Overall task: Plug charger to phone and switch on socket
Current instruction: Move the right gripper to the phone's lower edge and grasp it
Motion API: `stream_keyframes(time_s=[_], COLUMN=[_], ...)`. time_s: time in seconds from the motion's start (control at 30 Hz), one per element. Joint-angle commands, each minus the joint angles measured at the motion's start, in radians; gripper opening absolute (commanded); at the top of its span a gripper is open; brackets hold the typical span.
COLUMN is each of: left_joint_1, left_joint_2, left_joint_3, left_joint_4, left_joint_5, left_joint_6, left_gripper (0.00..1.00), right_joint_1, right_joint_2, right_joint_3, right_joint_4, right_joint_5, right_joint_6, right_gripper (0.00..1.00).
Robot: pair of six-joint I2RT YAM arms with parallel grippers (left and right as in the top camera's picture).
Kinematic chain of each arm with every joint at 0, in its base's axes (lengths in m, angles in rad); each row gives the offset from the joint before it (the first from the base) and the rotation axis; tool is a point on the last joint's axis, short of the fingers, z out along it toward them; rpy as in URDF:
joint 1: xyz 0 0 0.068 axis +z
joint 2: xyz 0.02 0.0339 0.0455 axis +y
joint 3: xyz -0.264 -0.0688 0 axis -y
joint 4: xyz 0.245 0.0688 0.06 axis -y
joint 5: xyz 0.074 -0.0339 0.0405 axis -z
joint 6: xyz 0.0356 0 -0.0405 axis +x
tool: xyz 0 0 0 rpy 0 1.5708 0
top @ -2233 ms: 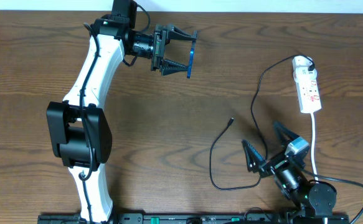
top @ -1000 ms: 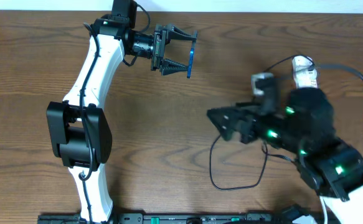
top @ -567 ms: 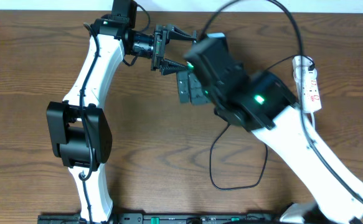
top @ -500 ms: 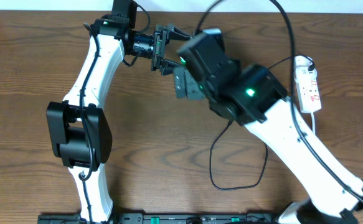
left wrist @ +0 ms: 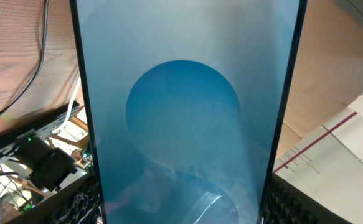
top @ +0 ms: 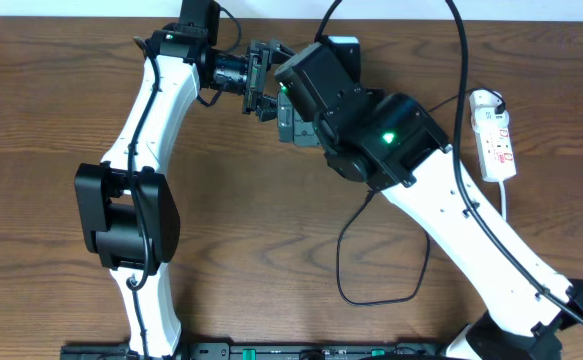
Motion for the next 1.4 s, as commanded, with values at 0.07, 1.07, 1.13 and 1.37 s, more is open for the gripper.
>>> stream_keyframes(time_s=[0.07, 1.07, 1.13, 1.37], left_joint_1=[0.003, 0.003, 0.003, 0.003], left_joint_2=[-0.035, -0.035, -0.035, -0.035], left_joint_3=[0.008, 0.008, 0.008, 0.008], left_joint_4=[0.002, 0.001, 0.001, 0.001], left_joint_5=[0.027, 0.071, 0.079, 0.078], left_joint_6=[-0.010, -0.022, -0.022, -0.022], left_gripper=[0.68, 0.68, 0.68, 0.68], right_joint_1=[0.000, -0.003, -0.003, -0.003], right_joint_2=[0.032, 0.074, 0.074, 0.074], right_joint_3=[0.018, 0.008, 0.008, 0.002], right_joint_4=[0.008, 0.073, 0.075, 0.100], right_joint_5=[0.014, 0.042, 0.042, 0.046], right_joint_6=[0.034, 0.067, 0.067, 0.067], right_gripper=[0.97, 0.38, 0.38, 0.37])
